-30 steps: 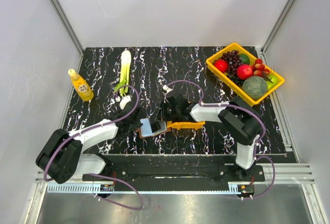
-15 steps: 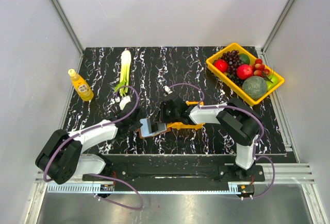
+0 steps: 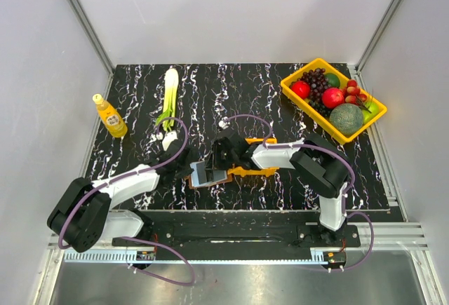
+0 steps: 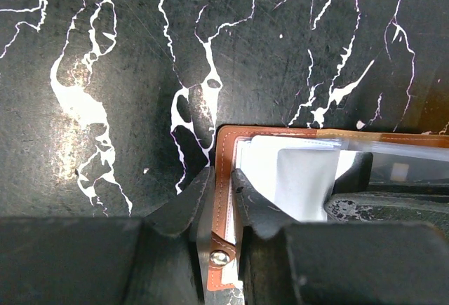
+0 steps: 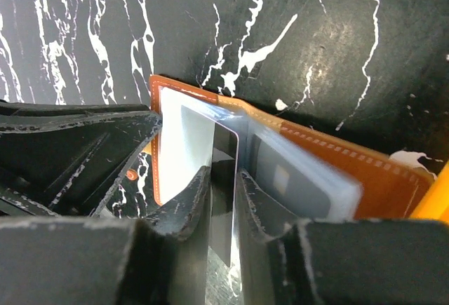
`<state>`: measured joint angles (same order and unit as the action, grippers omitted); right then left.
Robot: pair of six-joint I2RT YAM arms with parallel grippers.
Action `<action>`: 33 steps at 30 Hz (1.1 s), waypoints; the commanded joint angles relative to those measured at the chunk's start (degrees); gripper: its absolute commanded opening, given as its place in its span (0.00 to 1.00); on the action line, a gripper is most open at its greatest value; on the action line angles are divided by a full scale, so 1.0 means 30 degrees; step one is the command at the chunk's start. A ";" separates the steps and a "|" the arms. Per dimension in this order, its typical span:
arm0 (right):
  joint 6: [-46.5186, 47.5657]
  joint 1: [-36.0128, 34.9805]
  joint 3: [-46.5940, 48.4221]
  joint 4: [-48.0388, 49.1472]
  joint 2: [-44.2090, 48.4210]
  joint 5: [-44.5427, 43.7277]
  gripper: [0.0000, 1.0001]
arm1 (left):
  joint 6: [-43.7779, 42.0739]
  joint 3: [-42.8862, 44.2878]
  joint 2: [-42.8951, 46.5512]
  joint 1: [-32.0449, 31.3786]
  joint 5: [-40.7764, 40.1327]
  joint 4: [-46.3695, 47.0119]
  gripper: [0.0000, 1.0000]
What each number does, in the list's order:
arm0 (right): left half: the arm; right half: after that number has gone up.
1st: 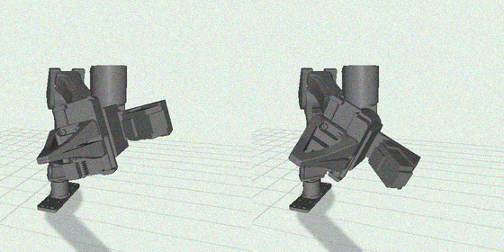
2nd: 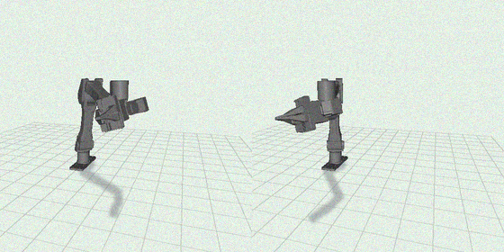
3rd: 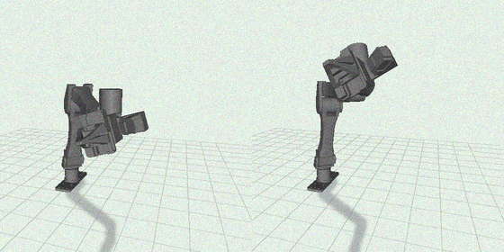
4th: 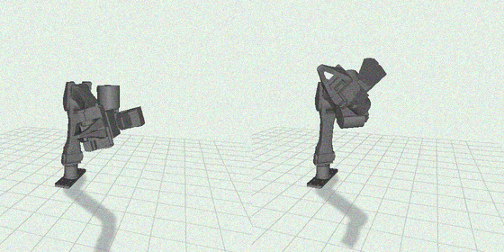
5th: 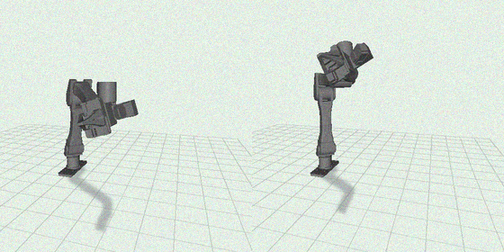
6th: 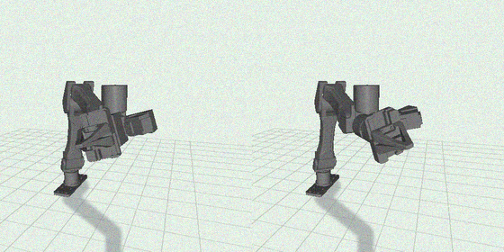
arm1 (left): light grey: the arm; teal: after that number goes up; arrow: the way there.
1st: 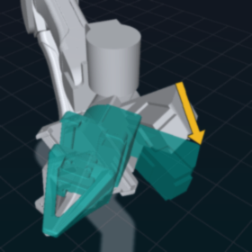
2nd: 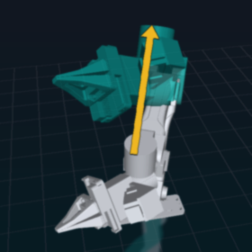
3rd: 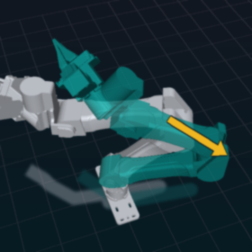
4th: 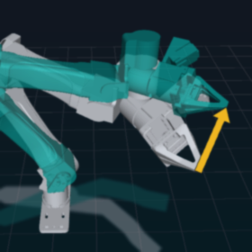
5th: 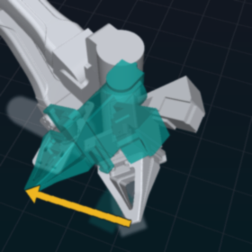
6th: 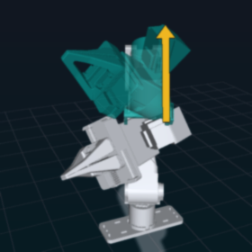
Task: Put the credit cards into the card holder
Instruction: Insert the credit card into the card holder.
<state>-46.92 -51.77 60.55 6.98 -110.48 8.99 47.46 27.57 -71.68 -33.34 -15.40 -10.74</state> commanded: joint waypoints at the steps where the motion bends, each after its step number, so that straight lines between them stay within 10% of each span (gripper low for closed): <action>1: 0.0902 -0.0381 0.0117 -0.2906 0.0817 -0.1328 0.29 | 0.0146 -0.0607 -0.0159 -0.0136 0.0797 -0.0755 0.20; 9: 0.1312 -0.0351 0.0616 -0.4202 0.1493 -0.1972 0.36 | 0.0117 -0.0607 -0.0159 -0.0136 0.0767 -0.0784 0.19; 12: 0.1429 -0.0351 0.0645 -0.4232 0.1669 -0.1944 0.18 | 0.0029 -0.0548 -0.0217 -0.0107 0.0826 -0.0697 0.18; 19: 0.1430 -0.0351 0.0704 -0.4290 0.1785 -0.1474 0.18 | -0.0176 -0.0578 -0.0365 -0.0136 0.1118 -0.0375 0.11; 33: 0.1516 -0.0351 0.1055 -0.5813 0.2548 -0.2382 0.39 | -0.0176 -0.0724 -0.0540 -0.0136 0.1266 -0.0257 0.01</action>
<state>-43.72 -52.40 61.89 -6.76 -105.82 4.99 47.44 27.20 -72.10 -33.36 -13.32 -9.17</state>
